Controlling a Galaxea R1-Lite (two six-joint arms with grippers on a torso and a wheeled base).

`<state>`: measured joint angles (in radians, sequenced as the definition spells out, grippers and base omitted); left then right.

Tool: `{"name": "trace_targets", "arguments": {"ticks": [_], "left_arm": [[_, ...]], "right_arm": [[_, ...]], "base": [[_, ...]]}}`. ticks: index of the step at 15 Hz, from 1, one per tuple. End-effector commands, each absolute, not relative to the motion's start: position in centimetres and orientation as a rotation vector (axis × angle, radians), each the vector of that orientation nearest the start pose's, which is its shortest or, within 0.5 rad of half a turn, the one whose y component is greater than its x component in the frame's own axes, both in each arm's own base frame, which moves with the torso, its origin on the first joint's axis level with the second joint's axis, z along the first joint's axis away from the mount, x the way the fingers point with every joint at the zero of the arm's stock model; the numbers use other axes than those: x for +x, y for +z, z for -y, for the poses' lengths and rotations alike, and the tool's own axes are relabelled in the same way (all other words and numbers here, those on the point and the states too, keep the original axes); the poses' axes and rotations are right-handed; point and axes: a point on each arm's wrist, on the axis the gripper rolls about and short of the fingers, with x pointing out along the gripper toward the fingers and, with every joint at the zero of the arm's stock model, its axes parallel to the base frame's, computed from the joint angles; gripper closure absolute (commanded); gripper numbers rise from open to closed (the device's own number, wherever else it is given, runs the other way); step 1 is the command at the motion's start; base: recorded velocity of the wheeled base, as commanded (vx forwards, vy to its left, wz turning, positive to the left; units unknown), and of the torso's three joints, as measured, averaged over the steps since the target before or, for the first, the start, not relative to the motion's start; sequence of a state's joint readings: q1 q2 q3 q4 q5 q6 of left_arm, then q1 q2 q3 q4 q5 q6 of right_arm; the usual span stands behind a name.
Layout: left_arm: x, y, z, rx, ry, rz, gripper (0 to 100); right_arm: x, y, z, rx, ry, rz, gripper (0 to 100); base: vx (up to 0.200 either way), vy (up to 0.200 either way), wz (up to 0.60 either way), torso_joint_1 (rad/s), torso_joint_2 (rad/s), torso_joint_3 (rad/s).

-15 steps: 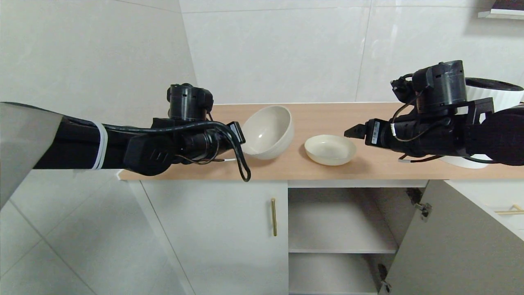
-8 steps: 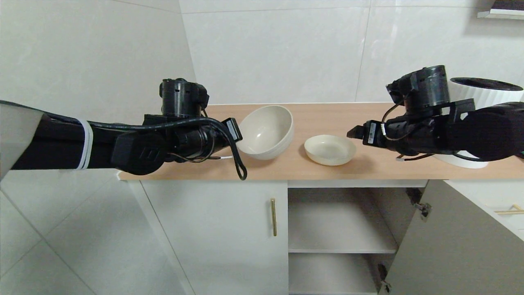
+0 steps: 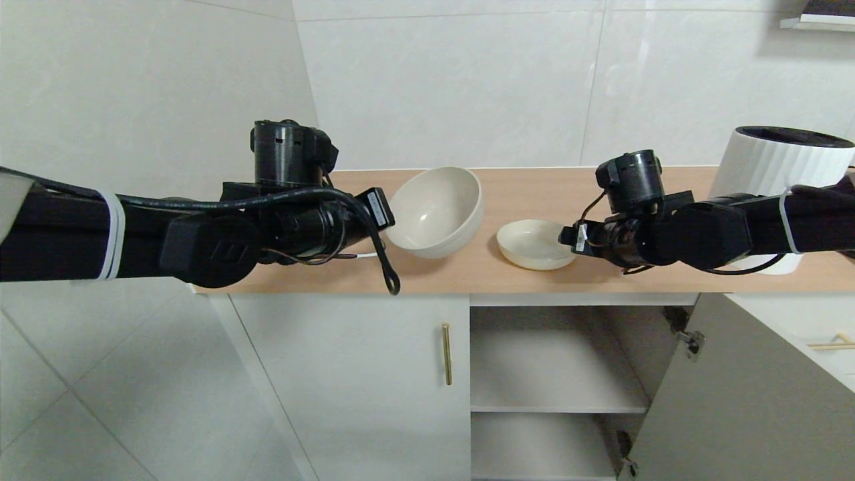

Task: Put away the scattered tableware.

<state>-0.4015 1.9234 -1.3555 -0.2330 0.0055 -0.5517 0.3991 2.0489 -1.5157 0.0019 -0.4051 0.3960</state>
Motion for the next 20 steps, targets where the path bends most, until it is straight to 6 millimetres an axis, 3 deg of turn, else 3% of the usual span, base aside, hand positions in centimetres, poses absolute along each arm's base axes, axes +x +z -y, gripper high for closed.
{"name": "trace_targets", "arguments": {"ticks": [1,2,10,14,16,20], "left_arm": [[35.5,22.1,15.1,-0.474,-0.293,-0.419,100],[35.5,22.1,15.1,-0.474,-0.293,-0.419,100],[34.4,22.3,15.5,-0.470,-0.316,-0.431,100],[32.2,22.1,14.9,-0.460,-0.323,-0.457,100],[31.2,22.4,14.5,-0.460,-0.326,-0.456,100],[28.5,22.7,13.4,-0.462,-0.350,-0.469,100]], "right_arm": [[38.8,18.7,-15.4,0.177,-0.103,-0.489,0],[38.8,18.7,-15.4,0.186,-0.102,-0.488,100],[37.3,20.7,-14.7,0.276,0.000,-0.512,100],[32.9,24.3,-12.9,0.338,0.115,-0.576,100],[31.1,25.0,-12.0,0.350,0.157,-0.582,100],[29.4,22.8,-11.3,0.319,0.134,-0.665,100]], "base": [[0.000,0.000,0.00,0.000,0.00,0.000],[0.000,0.000,0.00,0.000,0.00,0.000],[0.000,0.000,0.00,0.000,0.00,0.000],[0.000,0.000,0.00,0.000,0.00,0.000],[0.000,0.000,0.00,0.000,0.00,0.000],[0.000,0.000,0.00,0.000,0.00,0.000]]}}
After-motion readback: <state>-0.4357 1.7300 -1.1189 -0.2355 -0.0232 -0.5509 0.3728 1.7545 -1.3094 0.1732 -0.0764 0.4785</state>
